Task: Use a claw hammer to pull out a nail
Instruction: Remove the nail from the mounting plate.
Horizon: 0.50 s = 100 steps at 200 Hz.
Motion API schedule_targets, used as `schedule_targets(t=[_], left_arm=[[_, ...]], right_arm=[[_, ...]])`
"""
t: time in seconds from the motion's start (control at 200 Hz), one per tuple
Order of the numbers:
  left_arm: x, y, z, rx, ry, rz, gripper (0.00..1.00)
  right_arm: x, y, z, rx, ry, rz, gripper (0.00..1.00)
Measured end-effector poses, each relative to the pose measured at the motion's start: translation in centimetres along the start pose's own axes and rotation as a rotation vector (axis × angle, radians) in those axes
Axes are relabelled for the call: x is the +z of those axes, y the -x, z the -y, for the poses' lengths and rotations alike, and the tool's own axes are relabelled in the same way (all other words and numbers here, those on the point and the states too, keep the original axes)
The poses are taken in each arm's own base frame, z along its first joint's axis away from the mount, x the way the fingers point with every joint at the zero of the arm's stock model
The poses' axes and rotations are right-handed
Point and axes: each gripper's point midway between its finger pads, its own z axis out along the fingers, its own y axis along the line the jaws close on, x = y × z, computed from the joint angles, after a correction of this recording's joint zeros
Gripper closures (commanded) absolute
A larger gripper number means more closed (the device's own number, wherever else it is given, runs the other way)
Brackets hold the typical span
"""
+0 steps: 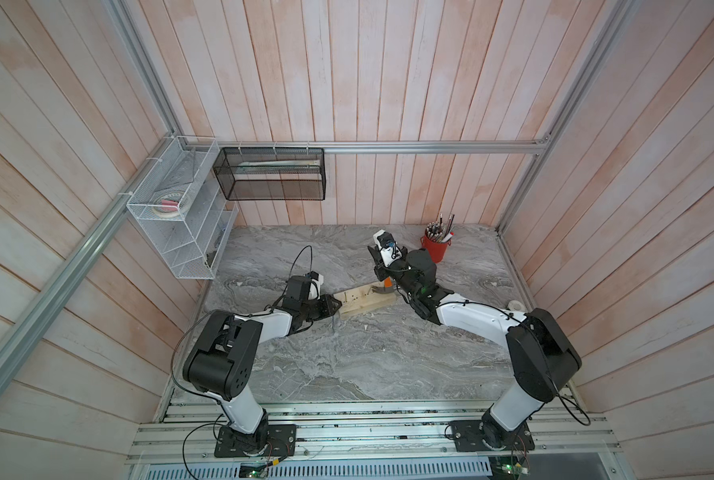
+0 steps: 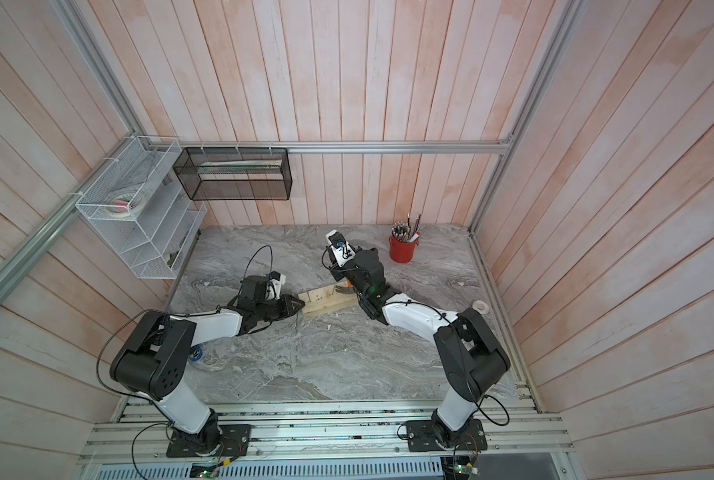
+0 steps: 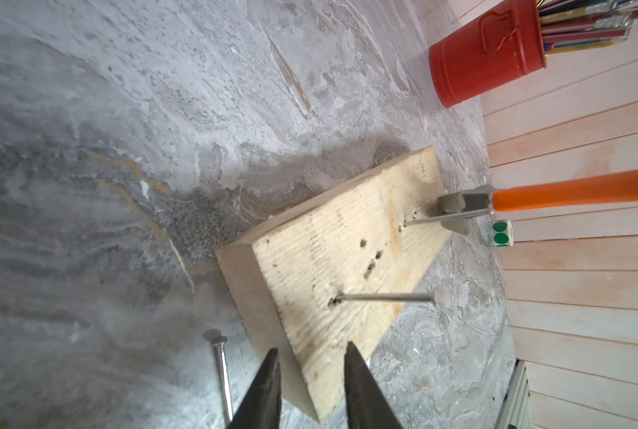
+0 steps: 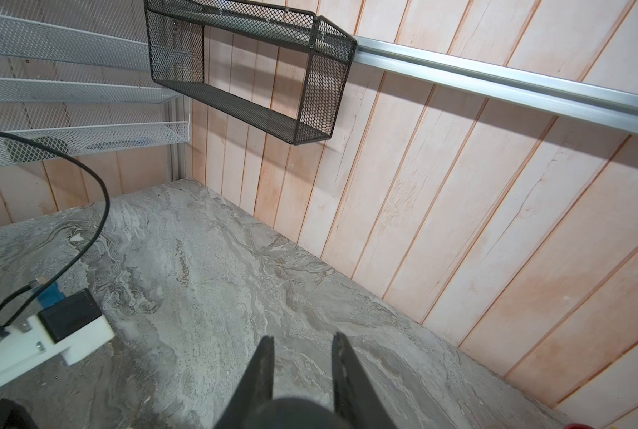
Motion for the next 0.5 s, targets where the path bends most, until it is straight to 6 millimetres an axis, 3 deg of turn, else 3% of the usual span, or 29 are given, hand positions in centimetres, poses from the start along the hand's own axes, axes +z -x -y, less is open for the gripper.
schedule_targets(t=[0.5], left_arm=[[1.0,0.0,-0.6,-0.008,0.005,-0.014,0.68]], right_arm=[[0.0,0.7,-0.3,0.045,0.011,0.026,1.00]])
